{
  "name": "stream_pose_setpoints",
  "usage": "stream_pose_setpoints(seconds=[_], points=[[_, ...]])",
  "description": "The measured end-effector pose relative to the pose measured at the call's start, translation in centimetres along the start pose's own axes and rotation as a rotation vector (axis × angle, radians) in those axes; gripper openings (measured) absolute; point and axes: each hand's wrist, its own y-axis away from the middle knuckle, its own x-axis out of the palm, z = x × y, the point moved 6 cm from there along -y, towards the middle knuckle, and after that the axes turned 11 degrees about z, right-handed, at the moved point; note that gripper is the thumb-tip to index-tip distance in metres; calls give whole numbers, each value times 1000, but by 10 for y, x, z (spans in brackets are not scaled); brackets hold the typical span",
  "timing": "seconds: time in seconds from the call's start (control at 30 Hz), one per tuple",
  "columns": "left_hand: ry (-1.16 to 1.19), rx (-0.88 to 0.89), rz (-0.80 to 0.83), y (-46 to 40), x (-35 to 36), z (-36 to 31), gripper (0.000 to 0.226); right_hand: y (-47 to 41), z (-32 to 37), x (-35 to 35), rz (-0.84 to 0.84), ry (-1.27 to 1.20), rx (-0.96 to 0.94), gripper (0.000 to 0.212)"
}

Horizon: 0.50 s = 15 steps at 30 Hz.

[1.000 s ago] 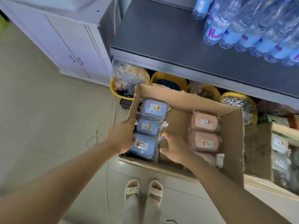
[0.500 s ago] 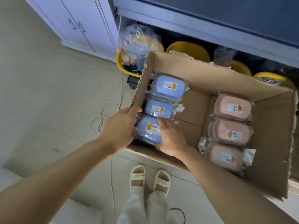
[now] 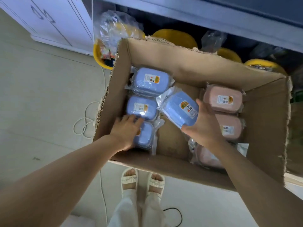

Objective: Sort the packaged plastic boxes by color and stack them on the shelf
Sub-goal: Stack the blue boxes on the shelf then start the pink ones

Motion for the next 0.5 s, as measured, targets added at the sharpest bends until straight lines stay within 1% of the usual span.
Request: stream_pose_setpoints(seconds=[0.07, 0.13, 0.2, 0.27, 0.37, 0.5], points=[[-77, -9, 18, -13, 9, -1, 92, -2, -9, 9, 7, -15, 9, 100], [-108, -1, -6, -22, 13, -1, 87, -2, -14, 16, 13, -23, 11, 99], [-81, 10, -23, -23, 10, 0, 84, 0, -18, 18, 7, -36, 5, 99], [-50, 22, -27, -17, 4, -1, 91, 4, -19, 15, 2, -55, 14, 96], [-9, 51, -79, 5, -19, -7, 102, 17, -13, -8, -46, -79, 22, 92], [37, 93, -177, 57, -72, -15, 101, 49, 13, -67, -122, -59, 19, 89]])
